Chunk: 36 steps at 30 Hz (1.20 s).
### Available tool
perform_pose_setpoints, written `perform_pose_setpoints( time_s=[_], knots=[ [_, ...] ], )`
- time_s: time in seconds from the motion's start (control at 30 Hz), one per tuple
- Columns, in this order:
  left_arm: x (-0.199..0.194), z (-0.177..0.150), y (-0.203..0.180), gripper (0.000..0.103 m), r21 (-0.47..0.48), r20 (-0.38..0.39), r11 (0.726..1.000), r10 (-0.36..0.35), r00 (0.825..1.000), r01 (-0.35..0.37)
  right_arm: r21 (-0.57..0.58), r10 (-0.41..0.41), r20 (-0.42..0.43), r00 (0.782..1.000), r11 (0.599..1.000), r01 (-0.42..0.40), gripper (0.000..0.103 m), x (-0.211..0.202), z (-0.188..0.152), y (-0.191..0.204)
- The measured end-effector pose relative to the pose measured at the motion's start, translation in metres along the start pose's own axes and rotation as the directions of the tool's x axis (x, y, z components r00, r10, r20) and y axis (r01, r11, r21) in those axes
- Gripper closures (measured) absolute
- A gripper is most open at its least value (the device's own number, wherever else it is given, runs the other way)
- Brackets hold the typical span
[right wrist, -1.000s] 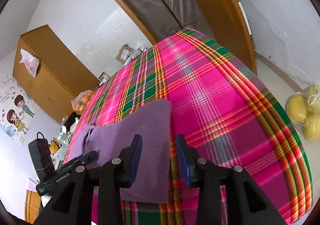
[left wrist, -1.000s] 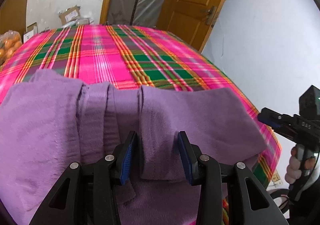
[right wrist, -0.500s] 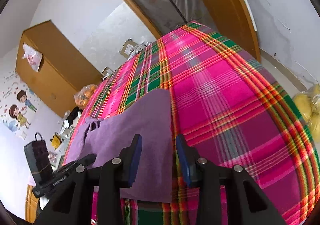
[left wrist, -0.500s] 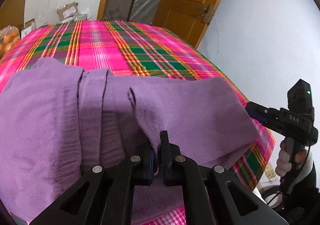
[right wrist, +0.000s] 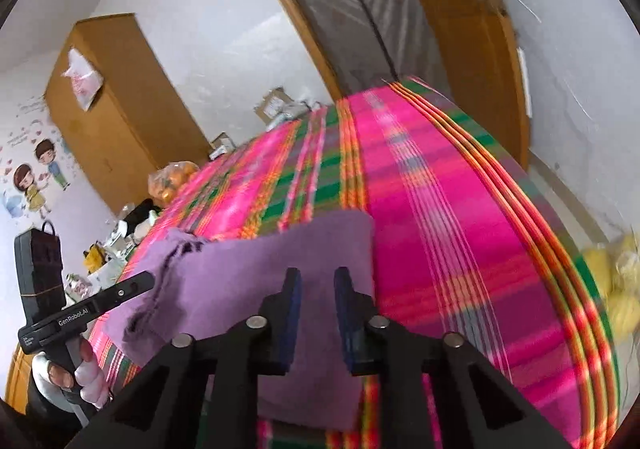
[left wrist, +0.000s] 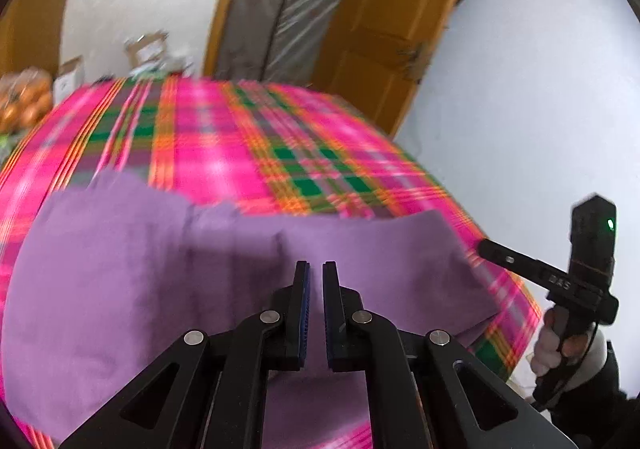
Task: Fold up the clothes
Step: 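Press the folded sweater flat with both grippers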
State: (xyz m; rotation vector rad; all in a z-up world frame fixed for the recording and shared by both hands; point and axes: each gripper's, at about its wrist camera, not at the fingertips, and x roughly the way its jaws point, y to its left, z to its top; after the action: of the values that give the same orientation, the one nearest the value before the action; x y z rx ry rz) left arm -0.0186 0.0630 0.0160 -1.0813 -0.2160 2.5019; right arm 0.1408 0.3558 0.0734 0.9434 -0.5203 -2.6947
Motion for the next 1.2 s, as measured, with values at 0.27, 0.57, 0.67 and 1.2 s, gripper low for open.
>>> perform_pose_setpoints(
  time_s=[0.27, 0.57, 0.67, 1.2],
  knots=[
    [0.037, 0.019, -0.011, 0.096, 0.030, -0.052, 1.000, 0.004, 0.999, -0.003, 0.168, 0.013, -0.124, 0.992, 0.986, 0.008, 0.103, 0.060, 0.025, -0.041],
    [0.040, 0.019, 0.001, 0.097, -0.023, -0.047, 0.999, -0.050, 0.998, 0.049, 0.120, 0.019, -0.095, 0.995, 0.993, -0.008, 0.101, 0.043, 0.020, -0.028],
    [0.038, 0.017, -0.001, 0.097, -0.023, -0.047, 0.998, -0.051, 0.998, 0.050, 0.054, -0.044, -0.099, 0.994, 0.997, 0.049, 0.101, 0.033, 0.004, -0.017],
    [0.039, 0.017, -0.005, 0.097, 0.004, -0.050, 1.000, -0.022, 0.999, 0.022, -0.142, -0.202, -0.065, 0.977, 0.971, 0.192, 0.101, 0.010, -0.035, 0.011]
  ],
)
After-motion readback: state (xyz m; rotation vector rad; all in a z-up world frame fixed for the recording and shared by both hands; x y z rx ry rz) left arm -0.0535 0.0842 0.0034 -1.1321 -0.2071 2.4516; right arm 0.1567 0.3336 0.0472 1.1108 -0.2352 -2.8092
